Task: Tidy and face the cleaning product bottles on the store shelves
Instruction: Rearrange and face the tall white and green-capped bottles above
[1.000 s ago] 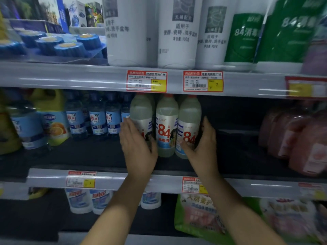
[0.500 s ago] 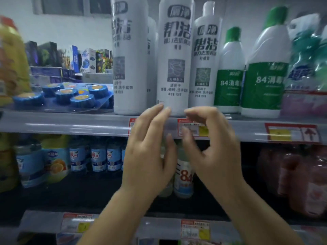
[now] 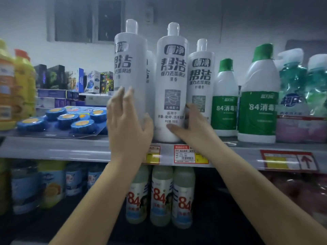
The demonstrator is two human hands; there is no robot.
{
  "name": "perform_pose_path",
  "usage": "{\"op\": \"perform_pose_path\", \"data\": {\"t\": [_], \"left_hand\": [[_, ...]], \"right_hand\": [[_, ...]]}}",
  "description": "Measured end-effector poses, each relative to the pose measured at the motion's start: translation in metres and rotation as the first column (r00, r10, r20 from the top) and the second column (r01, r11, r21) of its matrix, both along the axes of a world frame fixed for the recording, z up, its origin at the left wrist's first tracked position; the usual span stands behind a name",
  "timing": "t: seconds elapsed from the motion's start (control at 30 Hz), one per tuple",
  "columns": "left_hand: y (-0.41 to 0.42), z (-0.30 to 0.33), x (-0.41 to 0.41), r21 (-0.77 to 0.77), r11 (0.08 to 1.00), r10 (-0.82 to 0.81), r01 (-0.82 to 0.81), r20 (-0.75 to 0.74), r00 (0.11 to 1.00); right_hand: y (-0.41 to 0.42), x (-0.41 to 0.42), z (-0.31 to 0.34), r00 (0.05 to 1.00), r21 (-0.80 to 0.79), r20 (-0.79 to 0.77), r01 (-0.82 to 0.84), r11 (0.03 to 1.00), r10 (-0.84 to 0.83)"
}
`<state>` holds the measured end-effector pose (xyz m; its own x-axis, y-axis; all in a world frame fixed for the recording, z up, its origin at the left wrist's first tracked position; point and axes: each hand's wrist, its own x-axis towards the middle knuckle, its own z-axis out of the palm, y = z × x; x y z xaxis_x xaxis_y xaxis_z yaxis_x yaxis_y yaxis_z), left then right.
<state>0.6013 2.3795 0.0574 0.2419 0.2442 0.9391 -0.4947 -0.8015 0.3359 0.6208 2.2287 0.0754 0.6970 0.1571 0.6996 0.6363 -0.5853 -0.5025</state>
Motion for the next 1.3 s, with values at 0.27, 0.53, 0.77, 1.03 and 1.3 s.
{"op": "perform_pose_path", "data": {"t": [0.27,0.53,0.77,1.03,1.3], "left_hand": [[0.026,0.02,0.019,-0.287,0.957,-0.168,0.048,-0.407,0.898],[0.001,0.014,0.031,-0.232,0.968,0.004,-0.095,-0.367,0.93],[-0.009,0.009,0.029,-0.191,0.974,0.055,-0.124,-0.328,0.943],[-0.015,0.005,0.027,-0.088,0.984,0.111,-0.157,-0.392,0.913],[-0.053,-0.007,0.016,0.075,0.996,0.051,-0.038,-0.177,0.983]], "right_hand": [[-0.004,0.009,0.015,0.974,-0.034,-0.217,-0.068,0.997,0.059],[-0.004,0.022,0.013,0.973,-0.029,-0.219,-0.081,0.996,0.073],[-0.006,0.015,0.013,0.973,-0.026,-0.22,-0.075,0.997,0.067],[-0.005,0.016,0.012,0.979,-0.028,-0.198,-0.057,0.998,0.05],[-0.02,-0.001,0.012,0.994,0.15,0.089,0.057,0.987,-0.071]]}}
